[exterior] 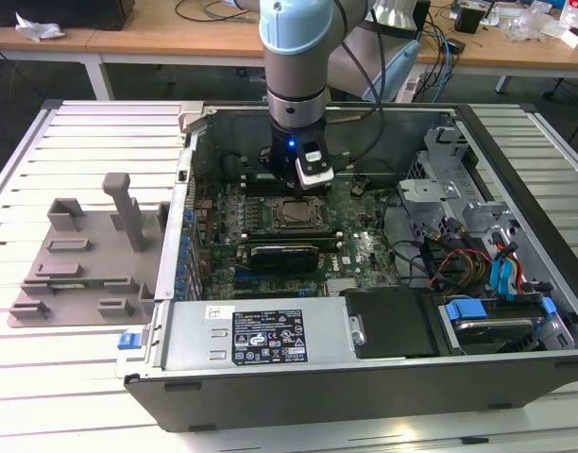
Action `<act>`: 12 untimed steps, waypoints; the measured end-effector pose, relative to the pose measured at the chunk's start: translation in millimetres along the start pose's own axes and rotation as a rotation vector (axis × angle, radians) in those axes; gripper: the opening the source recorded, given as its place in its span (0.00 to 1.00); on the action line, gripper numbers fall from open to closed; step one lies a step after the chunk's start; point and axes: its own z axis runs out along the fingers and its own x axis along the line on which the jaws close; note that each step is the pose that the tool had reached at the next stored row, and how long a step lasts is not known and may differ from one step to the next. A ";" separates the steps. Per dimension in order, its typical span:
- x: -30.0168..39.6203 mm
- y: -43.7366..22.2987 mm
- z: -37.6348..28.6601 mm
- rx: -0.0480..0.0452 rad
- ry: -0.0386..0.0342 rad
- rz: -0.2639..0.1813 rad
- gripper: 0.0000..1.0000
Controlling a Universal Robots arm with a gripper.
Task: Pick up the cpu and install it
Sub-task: 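Install the first cpu locking lever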
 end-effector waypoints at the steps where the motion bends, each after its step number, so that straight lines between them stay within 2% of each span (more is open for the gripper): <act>1: 0.0 0.0 0.0 -0.0001 0.0000 0.000 0.11; 5: -0.5 1.2 -8.2 -0.0003 -0.0001 0.000 0.11; 7: -0.8 1.9 -13.6 0.0000 -0.0001 0.000 0.11; 8: -1.2 2.6 -18.3 0.0015 -0.0007 0.000 0.11; 9: -1.5 3.0 -20.9 0.0163 -0.0043 -0.001 0.11; 11: -2.0 2.8 -22.1 0.0597 -0.0148 -0.004 0.11; 12: -2.1 2.3 -22.2 0.0714 -0.0182 -0.005 0.11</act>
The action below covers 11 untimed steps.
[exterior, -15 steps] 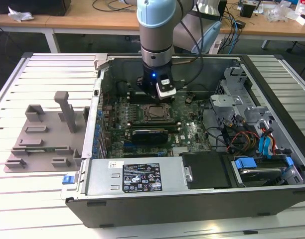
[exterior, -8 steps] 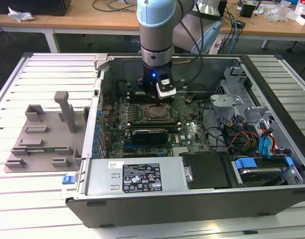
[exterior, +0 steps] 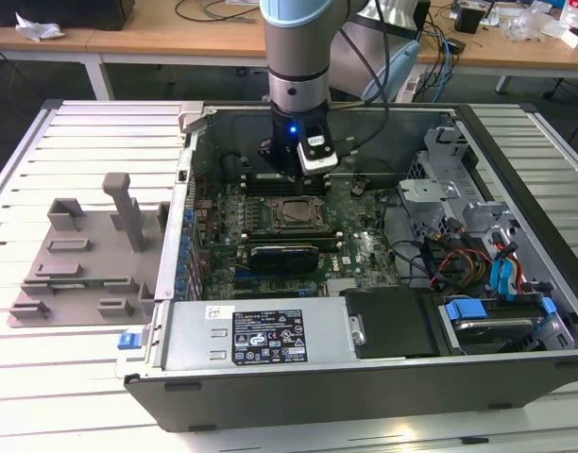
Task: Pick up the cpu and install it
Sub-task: 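Install the first cpu locking lever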
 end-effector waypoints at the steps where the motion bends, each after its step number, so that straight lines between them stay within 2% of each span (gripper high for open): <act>1: -0.3 -0.8 -0.1 0.0055 -0.0016 0.000 0.11; 2: -1.0 -3.3 -0.2 0.0090 -0.0028 0.000 0.11; 7: -4.8 -15.2 -0.7 0.0091 -0.0028 0.000 0.11; 9: -7.1 -22.3 -0.9 0.0089 -0.0028 0.000 0.11; 11: -7.7 -24.1 -0.8 0.0125 -0.0036 -0.009 0.11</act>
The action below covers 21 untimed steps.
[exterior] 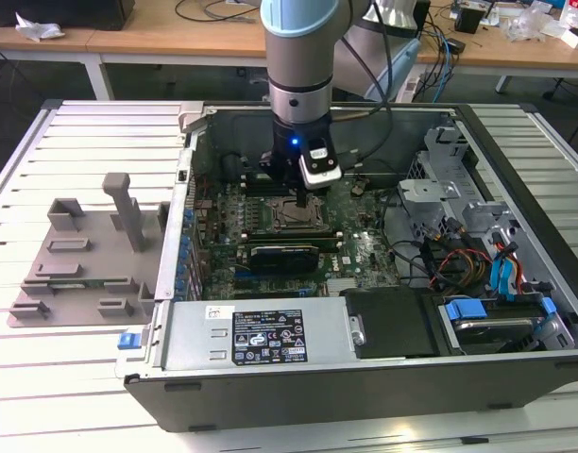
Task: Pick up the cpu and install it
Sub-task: 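Install the first cpu locking lever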
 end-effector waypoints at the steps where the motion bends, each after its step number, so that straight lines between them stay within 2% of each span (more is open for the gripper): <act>1: 0.0 -0.1 0.1 0.0016 -0.0002 -0.008 0.11; 4: 0.1 -0.2 0.8 -0.0001 0.0017 -0.058 0.11; 8: 0.2 -0.2 2.9 -0.0074 0.0122 -0.194 0.11; 9: 0.3 -0.2 2.9 -0.0024 0.0143 -0.210 0.11; 10: 0.3 -0.3 2.9 0.0352 0.0150 -0.237 0.11; 11: 0.3 -0.3 2.9 0.0514 0.0136 -0.244 0.11; 12: 0.2 -0.3 2.7 0.0533 0.0134 -0.246 0.11; 15: -0.5 0.2 -5.4 0.0534 0.0133 -0.246 0.11; 21: -1.8 1.0 -17.3 0.0538 0.0132 -0.246 0.11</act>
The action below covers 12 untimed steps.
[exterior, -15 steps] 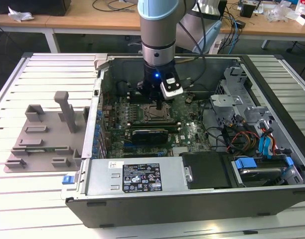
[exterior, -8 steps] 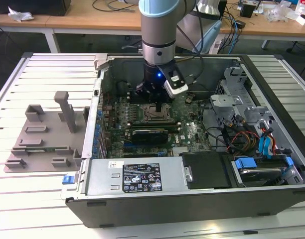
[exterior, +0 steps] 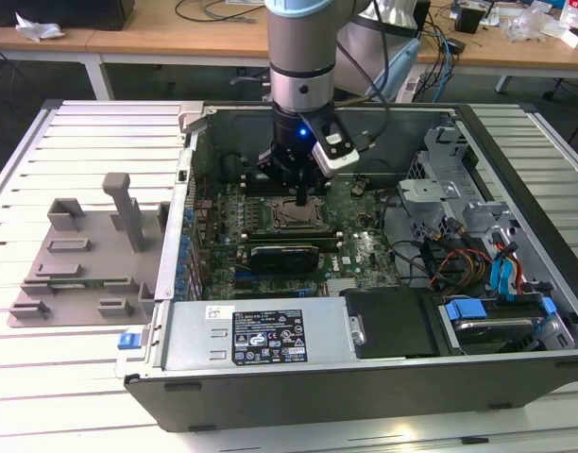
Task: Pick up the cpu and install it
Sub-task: 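Install the first cpu locking lever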
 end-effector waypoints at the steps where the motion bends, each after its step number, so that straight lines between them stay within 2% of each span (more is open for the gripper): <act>1: -0.2 0.0 -2.2 0.0001 0.0000 0.000 0.11; 4: -0.7 -0.1 -7.9 -0.0002 -0.0001 0.000 0.11; 6: -0.8 -0.9 -8.2 0.0003 0.0002 0.000 0.11; 8: -1.0 -5.4 -7.9 0.0000 0.0000 0.000 0.11; 12: -1.2 -9.3 -7.9 0.0001 0.0000 0.000 0.11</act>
